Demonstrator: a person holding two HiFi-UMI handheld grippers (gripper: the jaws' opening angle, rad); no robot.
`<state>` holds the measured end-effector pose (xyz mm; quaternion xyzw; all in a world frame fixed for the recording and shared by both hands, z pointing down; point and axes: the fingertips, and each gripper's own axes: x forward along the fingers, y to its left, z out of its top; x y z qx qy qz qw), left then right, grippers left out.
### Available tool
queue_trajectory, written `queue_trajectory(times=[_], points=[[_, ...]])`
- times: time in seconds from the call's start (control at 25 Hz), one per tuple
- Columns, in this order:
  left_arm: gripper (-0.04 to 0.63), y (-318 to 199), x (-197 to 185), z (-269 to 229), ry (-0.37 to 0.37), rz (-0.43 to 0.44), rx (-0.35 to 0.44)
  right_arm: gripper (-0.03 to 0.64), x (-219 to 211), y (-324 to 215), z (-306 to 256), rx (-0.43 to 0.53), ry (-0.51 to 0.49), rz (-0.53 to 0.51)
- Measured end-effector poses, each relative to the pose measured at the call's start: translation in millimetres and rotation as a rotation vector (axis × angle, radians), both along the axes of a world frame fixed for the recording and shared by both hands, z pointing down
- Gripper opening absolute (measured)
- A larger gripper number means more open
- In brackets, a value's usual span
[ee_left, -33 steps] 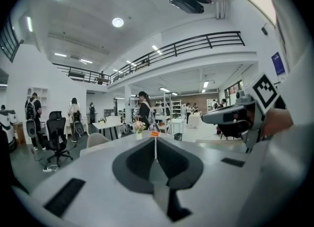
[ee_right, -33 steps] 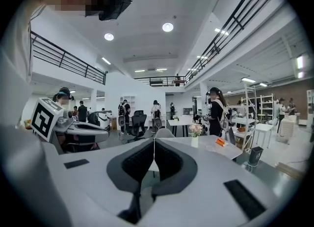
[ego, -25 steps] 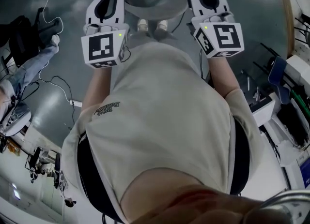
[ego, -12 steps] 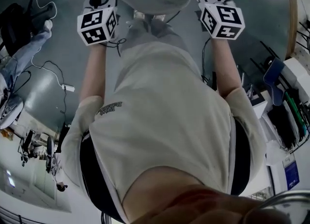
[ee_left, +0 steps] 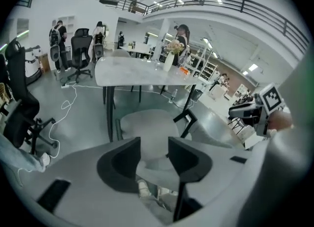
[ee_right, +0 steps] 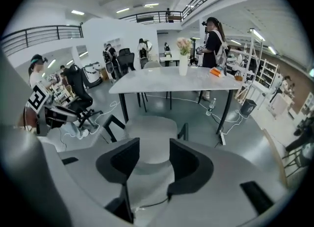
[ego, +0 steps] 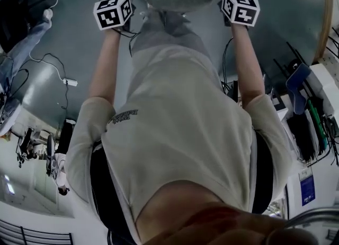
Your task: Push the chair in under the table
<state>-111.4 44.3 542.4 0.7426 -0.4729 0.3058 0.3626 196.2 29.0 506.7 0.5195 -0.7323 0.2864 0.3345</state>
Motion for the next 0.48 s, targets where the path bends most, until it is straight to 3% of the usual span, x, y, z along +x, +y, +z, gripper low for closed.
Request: queue_trajectory(times=[0.12, 0.28, 0.48], points=[[0.171, 5.7, 3.1, 32.9, -0.015, 0.001, -0.044, 0.212, 16.6, 4.2, 36.6, -0.046, 0.06, -0.002], [0.173, 15.5, -3.1, 69.4, -0.052, -0.019, -0.107, 0.223, 30.4, 9.7, 76.3, -0.129, 0.044, 0.043], [0.184, 25.3, -2.2, 106.7, -0.035, -0.042, -0.175, 0.264, 47.8, 16.6, 123.6, -0.212, 0.056, 0.073]])
